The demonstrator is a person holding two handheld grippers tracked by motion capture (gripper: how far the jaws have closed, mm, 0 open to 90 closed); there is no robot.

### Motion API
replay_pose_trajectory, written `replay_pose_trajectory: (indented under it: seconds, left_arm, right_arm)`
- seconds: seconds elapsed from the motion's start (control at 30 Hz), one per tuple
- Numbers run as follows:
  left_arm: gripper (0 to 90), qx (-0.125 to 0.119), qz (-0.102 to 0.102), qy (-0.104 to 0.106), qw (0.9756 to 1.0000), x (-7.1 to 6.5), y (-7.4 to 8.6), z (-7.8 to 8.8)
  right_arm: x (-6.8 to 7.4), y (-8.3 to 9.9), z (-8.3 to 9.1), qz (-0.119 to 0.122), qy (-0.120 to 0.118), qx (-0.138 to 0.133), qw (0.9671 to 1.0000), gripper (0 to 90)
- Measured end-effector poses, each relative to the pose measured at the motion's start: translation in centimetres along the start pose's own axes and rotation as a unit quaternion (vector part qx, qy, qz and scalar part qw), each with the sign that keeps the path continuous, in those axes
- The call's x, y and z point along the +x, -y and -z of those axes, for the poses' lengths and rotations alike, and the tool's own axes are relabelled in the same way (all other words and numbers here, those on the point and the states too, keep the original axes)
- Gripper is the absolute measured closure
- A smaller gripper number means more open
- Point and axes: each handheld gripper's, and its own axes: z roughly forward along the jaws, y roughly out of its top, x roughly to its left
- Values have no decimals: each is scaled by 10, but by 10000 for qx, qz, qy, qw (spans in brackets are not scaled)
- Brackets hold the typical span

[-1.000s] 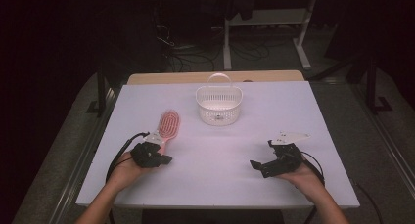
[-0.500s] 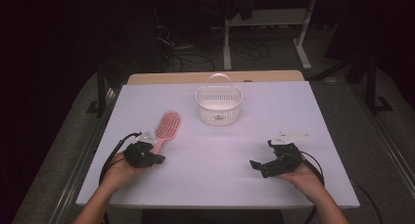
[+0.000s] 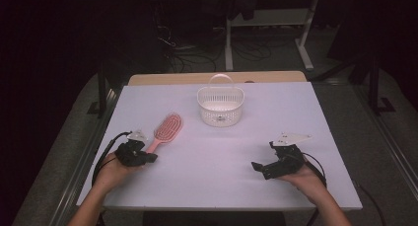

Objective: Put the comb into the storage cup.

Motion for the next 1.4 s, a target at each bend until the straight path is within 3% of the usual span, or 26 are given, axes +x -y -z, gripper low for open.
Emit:
replay_pose_trajectory:
  seconds: [0.57, 0.8, 0.97, 1.17, 1.23, 1.33, 1.4]
  left_arm:
    - [900, -92, 375, -298, 9988, 25, 14, 12]
    - [900, -99, 366, -336, 9987, 26, 14, 13]
    - [900, -395, 428, -166, 9982, 25, 12, 17]
    - [837, -788, 343, 125, 9962, 16, 5, 23]
    - [747, -1005, 228, 208, 9945, 8, -1, 25]
    - [691, -1124, 172, 297, 9931, 3, -3, 24]
    - [573, -1292, 108, 441, 9906, -3, -7, 23]
  right_arm:
    - [0, 0, 0, 15, 12, 13, 10000, 0]
    - [0, 0, 0, 21, 12, 8, 10000, 0]
    - [0, 0, 0, 25, 15, 3, 10000, 0]
    - [0, 0, 0, 27, 16, 10, 10000, 0]
    - [0, 0, 0, 25, 14, 15, 10000, 0]
    - [1, 0, 0, 22, 17, 9, 10000, 0]
    - [0, 0, 0, 27, 14, 9, 10000, 0]
